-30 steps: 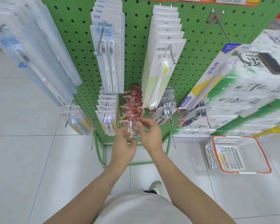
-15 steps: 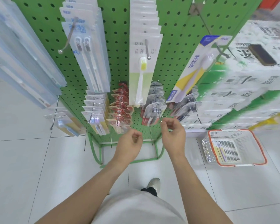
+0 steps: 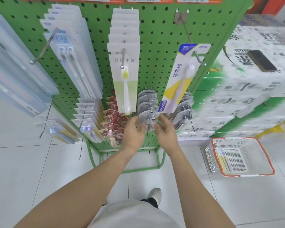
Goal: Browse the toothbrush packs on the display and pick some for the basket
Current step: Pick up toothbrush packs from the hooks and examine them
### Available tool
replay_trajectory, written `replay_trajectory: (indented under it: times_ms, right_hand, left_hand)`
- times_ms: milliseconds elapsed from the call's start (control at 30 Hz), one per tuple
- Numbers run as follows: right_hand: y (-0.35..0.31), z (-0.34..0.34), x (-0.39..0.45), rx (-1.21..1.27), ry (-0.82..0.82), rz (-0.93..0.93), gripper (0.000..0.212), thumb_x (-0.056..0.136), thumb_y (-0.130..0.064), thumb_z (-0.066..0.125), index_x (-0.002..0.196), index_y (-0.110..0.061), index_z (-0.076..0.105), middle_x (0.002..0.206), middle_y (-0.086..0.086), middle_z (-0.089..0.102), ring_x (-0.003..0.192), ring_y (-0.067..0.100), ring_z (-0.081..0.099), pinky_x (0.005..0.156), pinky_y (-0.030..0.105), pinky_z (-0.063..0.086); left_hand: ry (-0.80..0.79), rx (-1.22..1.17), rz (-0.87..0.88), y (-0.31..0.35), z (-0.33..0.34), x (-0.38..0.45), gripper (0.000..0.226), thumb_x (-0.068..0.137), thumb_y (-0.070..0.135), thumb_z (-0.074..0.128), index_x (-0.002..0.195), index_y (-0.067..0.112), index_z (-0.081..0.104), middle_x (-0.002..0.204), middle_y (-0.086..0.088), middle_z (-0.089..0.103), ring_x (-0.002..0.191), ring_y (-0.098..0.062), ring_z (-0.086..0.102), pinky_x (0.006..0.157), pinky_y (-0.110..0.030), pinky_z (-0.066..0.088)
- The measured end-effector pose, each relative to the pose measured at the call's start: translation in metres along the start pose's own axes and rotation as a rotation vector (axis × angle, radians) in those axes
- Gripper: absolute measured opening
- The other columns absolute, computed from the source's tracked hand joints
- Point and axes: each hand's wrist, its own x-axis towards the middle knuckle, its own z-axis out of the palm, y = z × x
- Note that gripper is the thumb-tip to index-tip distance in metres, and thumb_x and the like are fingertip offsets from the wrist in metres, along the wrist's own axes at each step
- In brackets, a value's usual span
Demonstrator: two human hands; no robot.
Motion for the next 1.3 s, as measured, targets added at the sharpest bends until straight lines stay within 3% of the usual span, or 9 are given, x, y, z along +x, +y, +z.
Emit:
replay_trajectory:
  times_ms: [100, 200, 267, 400, 567, 800, 900, 1033, 1300]
  right_hand:
    - [0.007, 0.001, -0.003, 0.019, 0.019, -0.008, 0.048, 0.097, -0.027, 0.057, 0.144, -0.027, 0.054, 0.136, -0.013, 0.064, 0.118, 0.007, 0.064, 0.101, 0.043, 0.053]
    - [0.001, -0.002, -0.01, 0.058, 0.045, -0.016, 0.044, 0.1, -0.016, 0.058, 0.143, -0.027, 0.057, 0.134, -0.012, 0.065, 0.113, 0.009, 0.066, 0.101, 0.041, 0.053]
    - [0.0, -0.004, -0.014, 0.078, 0.056, -0.023, 0.041, 0.101, -0.015, 0.059, 0.14, -0.026, 0.06, 0.13, -0.013, 0.067, 0.108, 0.01, 0.067, 0.101, 0.04, 0.053]
    - [-0.001, -0.006, -0.024, 0.118, 0.058, -0.029, 0.037, 0.101, -0.012, 0.059, 0.135, -0.026, 0.063, 0.129, -0.01, 0.068, 0.103, -0.002, 0.065, 0.101, 0.027, 0.048]
    - [0.0, -0.008, -0.04, 0.168, 0.06, -0.044, 0.036, 0.101, -0.007, 0.059, 0.134, -0.02, 0.066, 0.123, -0.012, 0.071, 0.103, 0.012, 0.068, 0.086, 0.013, 0.048]
    - [0.004, -0.004, -0.067, 0.204, 0.07, 0.022, 0.032, 0.099, -0.007, 0.061, 0.126, -0.021, 0.07, 0.117, -0.012, 0.074, 0.107, 0.008, 0.068, 0.084, 0.017, 0.05]
    - [0.001, -0.003, -0.079, 0.247, 0.078, 0.03, 0.031, 0.096, -0.003, 0.065, 0.122, -0.019, 0.071, 0.11, -0.007, 0.076, 0.094, 0.008, 0.069, 0.073, 0.012, 0.049]
    - [-0.003, -0.002, -0.088, 0.275, 0.075, 0.033, 0.032, 0.091, -0.003, 0.072, 0.119, -0.018, 0.071, 0.102, -0.004, 0.075, 0.081, 0.007, 0.066, 0.064, 0.018, 0.053]
    - [-0.007, 0.001, -0.092, 0.268, 0.078, 0.032, 0.033, 0.089, -0.006, 0.075, 0.12, -0.018, 0.071, 0.102, -0.002, 0.075, 0.078, 0.011, 0.066, 0.065, 0.023, 0.055]
  left_hand:
    - [0.051, -0.018, 0.005, -0.002, -0.001, 0.0, 0.011, 0.098, 0.021, 0.064, 0.103, 0.011, 0.065, 0.09, 0.005, 0.068, 0.081, -0.007, 0.063, 0.078, -0.026, 0.053]
    - [0.031, -0.037, 0.015, -0.006, -0.006, -0.004, 0.003, 0.096, 0.015, 0.067, 0.096, 0.013, 0.067, 0.083, 0.007, 0.066, 0.075, 0.002, 0.06, 0.067, -0.008, 0.047]
    - [0.029, -0.045, 0.036, -0.008, -0.007, -0.009, 0.004, 0.096, 0.014, 0.067, 0.095, 0.011, 0.069, 0.082, 0.007, 0.068, 0.071, 0.004, 0.06, 0.066, -0.005, 0.045]
    - [0.023, -0.063, 0.054, -0.015, -0.01, -0.02, 0.006, 0.095, 0.016, 0.069, 0.095, 0.01, 0.071, 0.084, 0.004, 0.072, 0.075, -0.006, 0.064, 0.07, -0.011, 0.048]
    - [-0.023, -0.002, 0.104, -0.015, -0.021, -0.036, 0.008, 0.095, 0.016, 0.068, 0.087, 0.016, 0.068, 0.078, 0.004, 0.07, 0.072, -0.001, 0.06, 0.068, -0.01, 0.045]
    - [-0.136, 0.071, 0.147, -0.021, -0.043, -0.046, 0.006, 0.094, 0.011, 0.068, 0.091, 0.014, 0.072, 0.079, 0.009, 0.068, 0.076, 0.007, 0.058, 0.069, -0.007, 0.042]
    - [-0.166, 0.057, 0.161, -0.024, -0.053, -0.049, 0.007, 0.094, 0.016, 0.069, 0.092, 0.022, 0.072, 0.08, 0.011, 0.068, 0.078, 0.003, 0.059, 0.069, -0.01, 0.043]
    - [-0.185, 0.051, 0.197, -0.022, -0.062, -0.049, 0.006, 0.095, 0.021, 0.068, 0.093, 0.025, 0.072, 0.081, 0.008, 0.069, 0.078, -0.002, 0.06, 0.07, -0.013, 0.046]
    - [-0.266, -0.064, 0.105, -0.02, -0.067, -0.054, 0.004, 0.097, 0.023, 0.067, 0.096, 0.025, 0.07, 0.089, 0.008, 0.077, 0.083, -0.013, 0.073, 0.081, -0.036, 0.059]
